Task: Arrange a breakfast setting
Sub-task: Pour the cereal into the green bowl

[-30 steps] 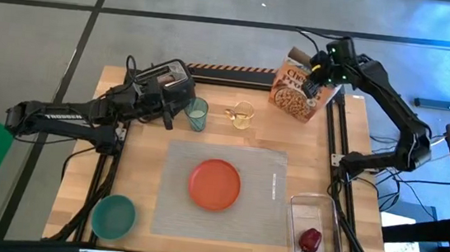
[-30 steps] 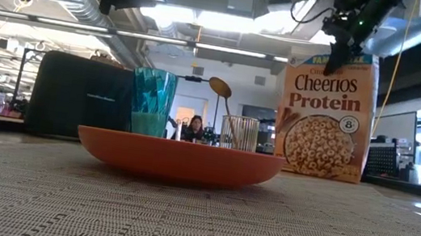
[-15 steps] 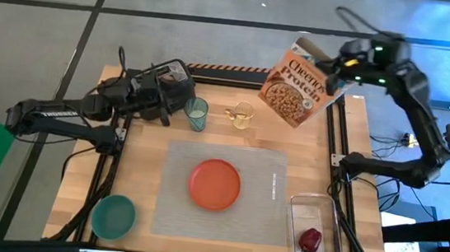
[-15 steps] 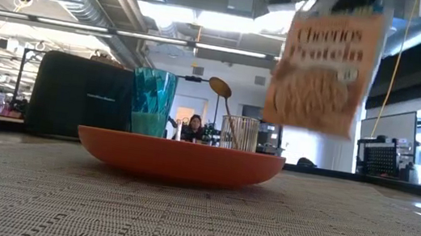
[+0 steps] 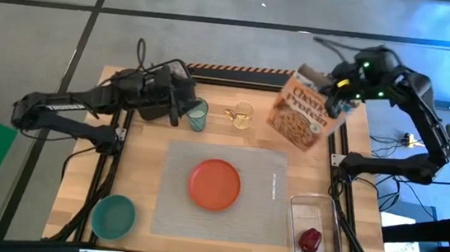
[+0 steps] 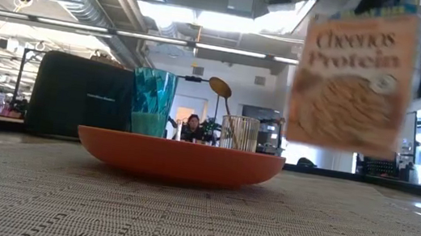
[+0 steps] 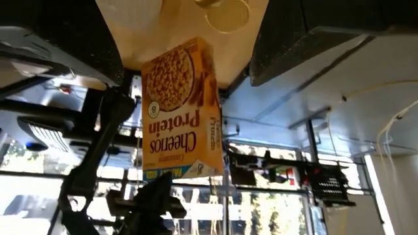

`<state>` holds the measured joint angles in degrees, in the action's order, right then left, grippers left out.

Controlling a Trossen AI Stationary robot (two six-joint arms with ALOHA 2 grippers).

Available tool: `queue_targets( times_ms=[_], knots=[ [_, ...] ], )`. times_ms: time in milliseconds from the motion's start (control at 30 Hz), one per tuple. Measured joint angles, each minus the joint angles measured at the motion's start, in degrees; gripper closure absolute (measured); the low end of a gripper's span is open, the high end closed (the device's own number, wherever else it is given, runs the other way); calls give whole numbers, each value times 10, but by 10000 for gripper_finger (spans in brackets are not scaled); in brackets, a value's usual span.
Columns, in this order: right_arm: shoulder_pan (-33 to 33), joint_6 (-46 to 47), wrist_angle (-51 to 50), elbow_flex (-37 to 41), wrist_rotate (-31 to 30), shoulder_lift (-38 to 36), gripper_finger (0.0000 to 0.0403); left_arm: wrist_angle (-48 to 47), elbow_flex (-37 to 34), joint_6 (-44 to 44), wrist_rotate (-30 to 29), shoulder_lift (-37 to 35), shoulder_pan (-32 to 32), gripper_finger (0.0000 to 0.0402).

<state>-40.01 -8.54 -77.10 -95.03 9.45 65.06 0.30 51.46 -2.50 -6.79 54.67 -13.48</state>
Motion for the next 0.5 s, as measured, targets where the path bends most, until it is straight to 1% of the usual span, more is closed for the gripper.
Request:
queue_targets(
  times_ms=[133,267,333,433,500],
  knots=[
    [56,37,6,61,-31,-1,403,2,0,-3,1,18,17,78],
    [103,71,39,127,-62,-2,403,3,0,-3,-6,32,35,78],
    [118,84,35,153,-74,-2,403,3,0,-3,-12,36,44,78],
    [134,107,38,180,-75,-1,401,3,0,-3,-16,35,54,78],
    [136,126,40,190,-74,0,393,3,0,-3,-26,35,59,78]
  ],
)
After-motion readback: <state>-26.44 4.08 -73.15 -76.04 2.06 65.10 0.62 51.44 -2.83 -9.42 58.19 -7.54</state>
